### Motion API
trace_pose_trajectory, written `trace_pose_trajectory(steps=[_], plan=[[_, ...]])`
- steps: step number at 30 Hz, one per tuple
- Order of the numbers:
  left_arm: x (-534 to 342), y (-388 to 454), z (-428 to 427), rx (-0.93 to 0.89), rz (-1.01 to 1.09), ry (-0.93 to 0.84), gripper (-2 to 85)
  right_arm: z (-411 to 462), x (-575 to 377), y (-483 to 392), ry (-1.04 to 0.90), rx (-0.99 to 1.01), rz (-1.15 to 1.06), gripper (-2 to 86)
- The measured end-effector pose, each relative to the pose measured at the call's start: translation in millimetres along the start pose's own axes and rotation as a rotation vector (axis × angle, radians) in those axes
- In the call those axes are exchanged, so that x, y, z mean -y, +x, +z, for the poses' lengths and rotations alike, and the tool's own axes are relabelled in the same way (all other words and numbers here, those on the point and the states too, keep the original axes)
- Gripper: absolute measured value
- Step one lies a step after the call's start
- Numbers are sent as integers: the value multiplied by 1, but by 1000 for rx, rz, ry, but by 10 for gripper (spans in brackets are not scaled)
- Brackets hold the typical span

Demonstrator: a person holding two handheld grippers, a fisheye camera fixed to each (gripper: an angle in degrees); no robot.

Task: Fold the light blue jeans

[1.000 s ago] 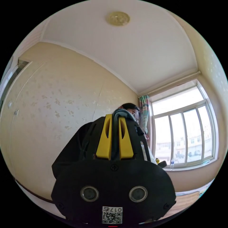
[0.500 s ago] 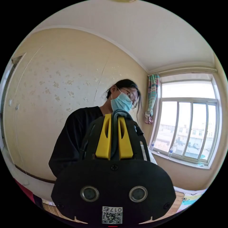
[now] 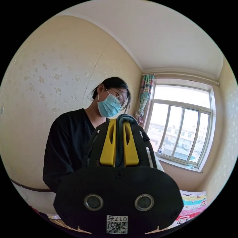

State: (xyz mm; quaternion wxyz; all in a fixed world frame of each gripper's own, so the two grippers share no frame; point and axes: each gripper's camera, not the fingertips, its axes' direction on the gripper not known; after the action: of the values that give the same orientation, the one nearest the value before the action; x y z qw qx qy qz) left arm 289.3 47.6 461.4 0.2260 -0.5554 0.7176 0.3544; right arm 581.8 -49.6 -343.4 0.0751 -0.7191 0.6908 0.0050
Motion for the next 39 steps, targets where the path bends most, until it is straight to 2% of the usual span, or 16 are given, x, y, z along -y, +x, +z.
trace_pose_trajectory(steps=[4,8,11,15,18,20,22,24,26,27,32,35,37,39], plan=[[-2,-3,-3,-99,62,162,151,43,0,12,-101,42,44,26],[2,-4,3,-47,107,152,94,81,-1,16,-194,39,113,18],[-1,9,11,-47,254,128,25,98,-6,16,-236,6,230,21],[-27,59,27,32,635,43,-1,102,-7,4,-295,-94,360,34],[-62,95,38,117,892,-20,-3,101,-16,2,-454,-239,543,66],[-90,113,46,221,1040,-50,-4,86,-32,8,-598,-435,755,93],[-125,124,60,309,1192,-128,-6,67,-42,9,-649,-590,840,102],[-145,121,75,372,1255,-210,-6,40,-48,10,-542,-698,879,105],[-164,112,92,422,1317,-288,-6,7,-64,23,-315,-656,911,115],[-174,104,101,411,1343,-352,-7,0,-71,30,-270,-630,933,126],[-203,78,110,178,1360,-506,-7,-14,-167,118,-54,-391,1189,221],[-225,69,106,87,1366,-574,-7,-21,-223,143,39,-256,1319,218],[-247,64,103,-59,1381,-651,-7,-29,-244,143,110,-209,1353,200],[-262,63,100,-117,1395,-660,-6,-35,-256,137,152,-167,1376,193]])
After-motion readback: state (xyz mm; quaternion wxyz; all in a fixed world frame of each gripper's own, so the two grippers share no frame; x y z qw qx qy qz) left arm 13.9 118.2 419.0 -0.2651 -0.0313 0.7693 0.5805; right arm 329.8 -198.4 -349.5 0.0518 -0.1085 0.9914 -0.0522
